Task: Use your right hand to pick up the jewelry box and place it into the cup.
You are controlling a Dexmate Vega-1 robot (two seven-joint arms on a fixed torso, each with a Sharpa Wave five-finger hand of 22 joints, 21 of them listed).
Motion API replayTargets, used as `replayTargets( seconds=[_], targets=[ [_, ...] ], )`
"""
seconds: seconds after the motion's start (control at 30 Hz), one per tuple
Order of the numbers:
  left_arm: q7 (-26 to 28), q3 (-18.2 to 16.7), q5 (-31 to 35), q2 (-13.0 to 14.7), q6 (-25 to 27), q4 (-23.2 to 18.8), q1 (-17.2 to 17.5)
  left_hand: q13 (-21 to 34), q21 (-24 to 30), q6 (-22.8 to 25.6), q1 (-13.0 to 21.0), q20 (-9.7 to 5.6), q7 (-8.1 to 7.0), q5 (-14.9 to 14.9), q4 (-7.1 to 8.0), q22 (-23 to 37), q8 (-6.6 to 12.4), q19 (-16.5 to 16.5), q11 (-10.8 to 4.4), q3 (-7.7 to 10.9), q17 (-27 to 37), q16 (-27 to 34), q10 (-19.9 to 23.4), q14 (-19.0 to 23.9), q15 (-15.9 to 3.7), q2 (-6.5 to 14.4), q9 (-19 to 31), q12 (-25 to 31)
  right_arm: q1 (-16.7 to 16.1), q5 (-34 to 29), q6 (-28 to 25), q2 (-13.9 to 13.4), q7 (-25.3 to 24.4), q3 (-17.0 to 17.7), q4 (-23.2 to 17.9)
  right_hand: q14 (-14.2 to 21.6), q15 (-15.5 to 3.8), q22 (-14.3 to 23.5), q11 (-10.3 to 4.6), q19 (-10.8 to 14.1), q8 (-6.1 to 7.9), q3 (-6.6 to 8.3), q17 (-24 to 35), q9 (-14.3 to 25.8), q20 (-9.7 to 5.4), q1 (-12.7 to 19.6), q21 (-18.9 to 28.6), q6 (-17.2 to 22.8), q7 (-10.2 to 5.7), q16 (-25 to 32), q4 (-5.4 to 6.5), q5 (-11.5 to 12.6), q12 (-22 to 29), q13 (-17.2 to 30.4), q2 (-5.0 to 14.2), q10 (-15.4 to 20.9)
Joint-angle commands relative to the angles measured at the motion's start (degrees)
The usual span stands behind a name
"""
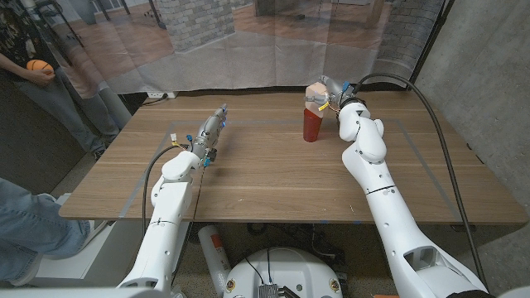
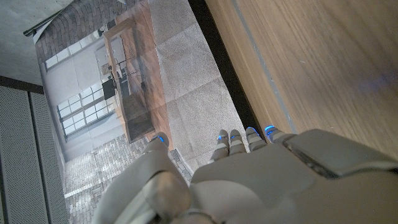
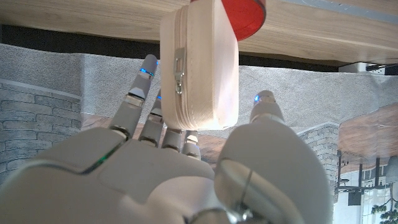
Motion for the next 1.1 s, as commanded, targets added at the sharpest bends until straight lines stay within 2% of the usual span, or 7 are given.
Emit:
replayTargets(
  seconds=[0.03,0.37,1.1],
  targets=[
    [-0.2,-0.1,0.1,-0.1,0.1,0.1,-0.2,0.2,0.0,-0.1,0.7,0.35,-0.32,-0.2,0.01,0.3,0.04,-2.2,0.12,-0.23,0.2,0.0,0.2,0.0,-0.08,0.0,0.3,0.0,-0.3,0.9,0.8,0.1,0.5,0.3,-1.6,-2.0,0.76,0.1,0.27,-1.5,0.77,-0.54,0.0,0.0,1.16,-1.2,-1.0,0.4,0.15,0.0,0.33,0.7,-0.1,0.0,0.17,-0.5],
    [-0.2,-0.3,-0.2,-0.3,-0.3,0.1,0.0,0.2,0.0,-0.2,0.8,0.4,-0.34,-0.2,-0.02,0.3,0.02,-2.2,0.11,-0.25,0.2,-0.1,0.2,0.0,-0.08,0.1,0.3,0.0,-1.0,1.4,2.2,-0.1,-0.7,0.6,-3.0,-3.6,1.13,0.0,0.51,-3.4,1.24,-0.94,-0.2,-0.1,1.65,-1.8,-2.3,1.4,0.17,0.1,0.52,1.0,-0.1,-0.1,0.04,-0.9],
    [-0.4,-0.2,0.0,0.0,0.1,0.1,0.0,0.2,0.0,-0.1,0.9,0.44,-0.32,-0.3,-0.07,0.3,0.06,-2.3,0.07,-0.33,0.2,-0.1,0.2,0.0,-0.06,0.1,0.3,0.0,-1.4,1.1,4.0,0.0,-1.6,0.5,-4.9,-3.9,0.96,0.0,0.25,-4.4,1.5,-1.33,-0.3,-0.2,1.7,-2.4,-3.2,2.3,-0.13,0.6,0.76,1.3,0.3,-0.2,0.05,-0.4]
  ],
)
